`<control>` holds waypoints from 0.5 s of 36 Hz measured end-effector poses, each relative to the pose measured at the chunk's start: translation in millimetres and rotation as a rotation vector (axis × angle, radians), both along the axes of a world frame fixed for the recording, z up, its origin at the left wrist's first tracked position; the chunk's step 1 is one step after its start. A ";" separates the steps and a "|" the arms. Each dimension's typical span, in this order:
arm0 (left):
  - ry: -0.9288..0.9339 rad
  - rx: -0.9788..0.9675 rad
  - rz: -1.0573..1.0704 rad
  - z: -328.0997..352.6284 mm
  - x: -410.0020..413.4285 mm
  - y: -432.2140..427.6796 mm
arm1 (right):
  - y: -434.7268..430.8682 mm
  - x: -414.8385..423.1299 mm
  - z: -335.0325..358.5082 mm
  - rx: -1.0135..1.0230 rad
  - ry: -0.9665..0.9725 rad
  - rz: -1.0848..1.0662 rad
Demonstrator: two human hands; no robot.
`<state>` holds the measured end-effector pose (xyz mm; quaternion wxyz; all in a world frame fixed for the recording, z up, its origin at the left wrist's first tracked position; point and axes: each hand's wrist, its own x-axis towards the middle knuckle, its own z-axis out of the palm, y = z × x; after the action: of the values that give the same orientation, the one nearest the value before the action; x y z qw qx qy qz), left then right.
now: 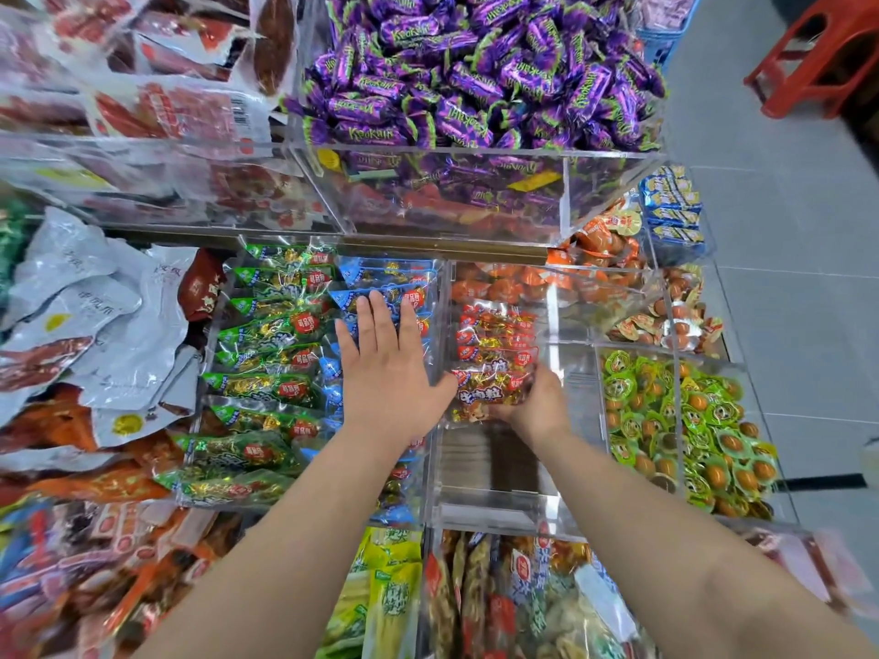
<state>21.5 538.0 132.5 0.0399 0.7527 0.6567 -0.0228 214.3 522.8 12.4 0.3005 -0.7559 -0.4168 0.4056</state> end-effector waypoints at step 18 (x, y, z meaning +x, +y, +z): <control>-0.032 0.012 0.016 -2.0 -0.4 -0.4 | 19.6 16.6 7.5 0.037 0.064 0.251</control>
<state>21.1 537.5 130.6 0.0461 0.7479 0.6622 -0.0066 230.9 542.4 19.8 0.2745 -0.6790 -0.5057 0.4560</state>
